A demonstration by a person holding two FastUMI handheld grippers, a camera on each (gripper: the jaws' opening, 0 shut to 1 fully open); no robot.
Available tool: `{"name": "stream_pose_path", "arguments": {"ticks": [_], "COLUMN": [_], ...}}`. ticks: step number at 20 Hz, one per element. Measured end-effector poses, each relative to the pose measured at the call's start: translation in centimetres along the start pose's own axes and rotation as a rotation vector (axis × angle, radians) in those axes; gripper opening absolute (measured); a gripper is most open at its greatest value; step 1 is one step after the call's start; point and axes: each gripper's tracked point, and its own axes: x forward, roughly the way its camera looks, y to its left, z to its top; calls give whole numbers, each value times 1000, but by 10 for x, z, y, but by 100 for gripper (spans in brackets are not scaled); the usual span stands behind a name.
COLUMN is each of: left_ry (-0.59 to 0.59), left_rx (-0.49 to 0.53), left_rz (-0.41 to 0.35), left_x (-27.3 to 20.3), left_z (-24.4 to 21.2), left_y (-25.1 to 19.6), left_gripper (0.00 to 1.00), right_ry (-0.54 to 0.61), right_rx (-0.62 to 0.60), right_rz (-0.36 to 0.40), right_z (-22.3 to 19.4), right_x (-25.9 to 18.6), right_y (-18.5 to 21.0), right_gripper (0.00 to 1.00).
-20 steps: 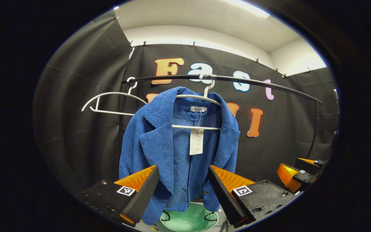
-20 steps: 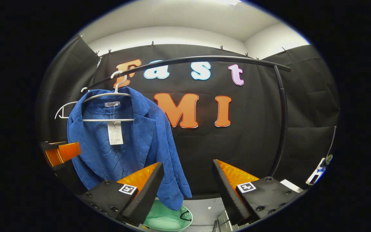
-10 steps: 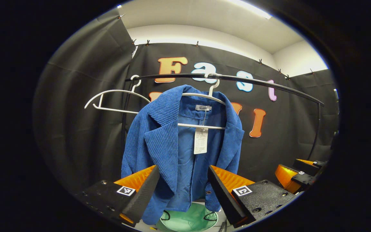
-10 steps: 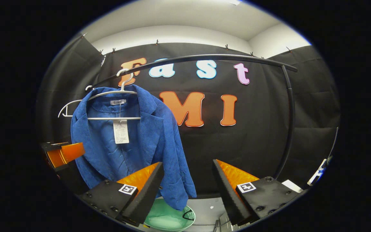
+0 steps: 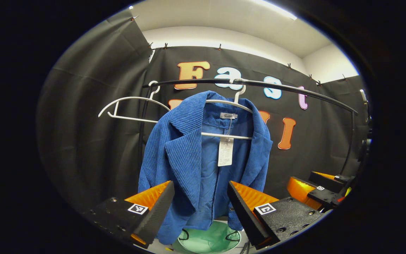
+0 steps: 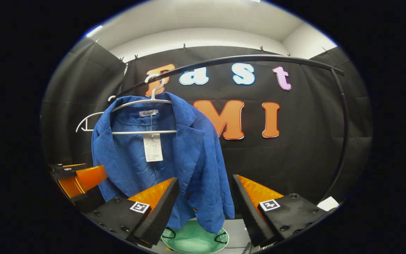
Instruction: Grasp the clothes on the hanger with both hands and then place them into the laundry hamper below.
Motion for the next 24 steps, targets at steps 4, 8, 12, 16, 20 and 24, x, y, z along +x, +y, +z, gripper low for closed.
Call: {"name": "stream_pose_path", "arguments": {"ticks": [4,8,12,16,20,24], "left_ry": [3,5,13,17,22,16], "left_rx": [-1,-5,-7,-18,-12,7], "left_rz": [17,33,57,76,88,116], "left_x": [-2,-2,-2,-2,-3,-2], "left_z": [-1,-2,-4,-4,-6,-5], "left_y": [7,14,24,33,38,49], "left_gripper": [95,95,95,95,95,92], "right_ry": [-27,-42,-43,-39,-24,-21], "right_rx": [-18,-16,-17,-27,-26,-33], "right_rz": [48,78,98,105,96,81], "right_z": [11,18,21,20,17,13], "right_x": [23,49,75,98,118,133], "right_y": [14,27,38,48,52,51], "right_gripper": [94,81,72,74,71,60]}}
